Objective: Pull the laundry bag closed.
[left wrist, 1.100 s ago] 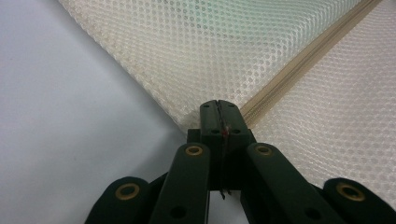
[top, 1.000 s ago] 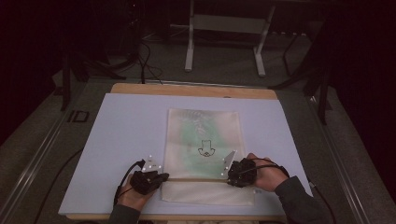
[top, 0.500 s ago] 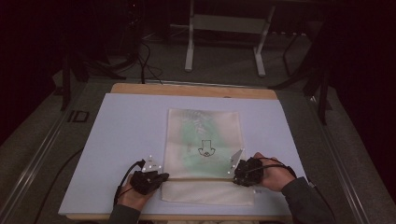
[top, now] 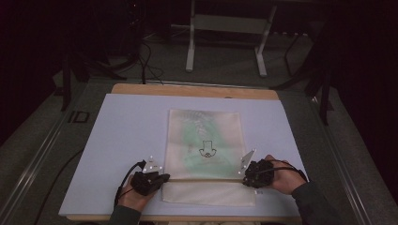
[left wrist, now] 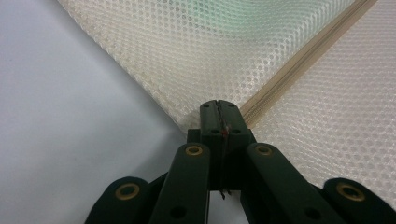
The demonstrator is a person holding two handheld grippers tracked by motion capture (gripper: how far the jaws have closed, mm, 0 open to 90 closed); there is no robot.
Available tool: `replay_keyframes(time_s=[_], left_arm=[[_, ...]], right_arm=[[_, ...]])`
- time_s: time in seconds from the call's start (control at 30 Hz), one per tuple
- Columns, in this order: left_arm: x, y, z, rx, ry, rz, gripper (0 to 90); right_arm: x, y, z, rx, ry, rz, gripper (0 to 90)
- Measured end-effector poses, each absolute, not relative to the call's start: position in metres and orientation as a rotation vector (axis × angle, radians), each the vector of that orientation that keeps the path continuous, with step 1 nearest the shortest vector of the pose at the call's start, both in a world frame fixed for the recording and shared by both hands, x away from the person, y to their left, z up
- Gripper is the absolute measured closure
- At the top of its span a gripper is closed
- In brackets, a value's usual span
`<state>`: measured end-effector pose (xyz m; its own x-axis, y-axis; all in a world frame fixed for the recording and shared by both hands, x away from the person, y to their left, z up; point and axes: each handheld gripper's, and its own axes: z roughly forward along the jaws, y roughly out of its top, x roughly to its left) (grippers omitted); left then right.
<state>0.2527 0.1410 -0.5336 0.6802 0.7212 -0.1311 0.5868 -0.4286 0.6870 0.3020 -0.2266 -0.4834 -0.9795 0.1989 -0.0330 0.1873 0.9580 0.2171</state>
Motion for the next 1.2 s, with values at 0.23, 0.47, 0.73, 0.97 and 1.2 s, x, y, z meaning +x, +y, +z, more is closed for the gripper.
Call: replay_keyframes(time_s=[0.23,0.47,0.73,0.97,1.2], left_arm=[[0.253,0.141,-0.534,2.161,1.000,0.238,89.5],[0.252,0.141,-0.534,2.161,0.999,0.239,89.5],[0.253,0.142,-0.534,2.154,1.002,0.232,89.4],[0.252,0.142,-0.534,2.144,1.010,0.231,89.3],[0.251,0.142,-0.535,2.137,1.010,0.238,89.3]], right_arm=[[0.302,-0.234,-0.484,0.333,3.046,0.338,82.2],[0.302,-0.242,-0.485,0.363,3.040,0.356,82.1],[0.300,-0.246,-0.488,0.376,3.031,0.410,81.1],[0.298,-0.256,-0.489,0.417,3.001,0.438,75.4],[0.296,-0.269,-0.489,0.482,2.971,0.506,72.9]])
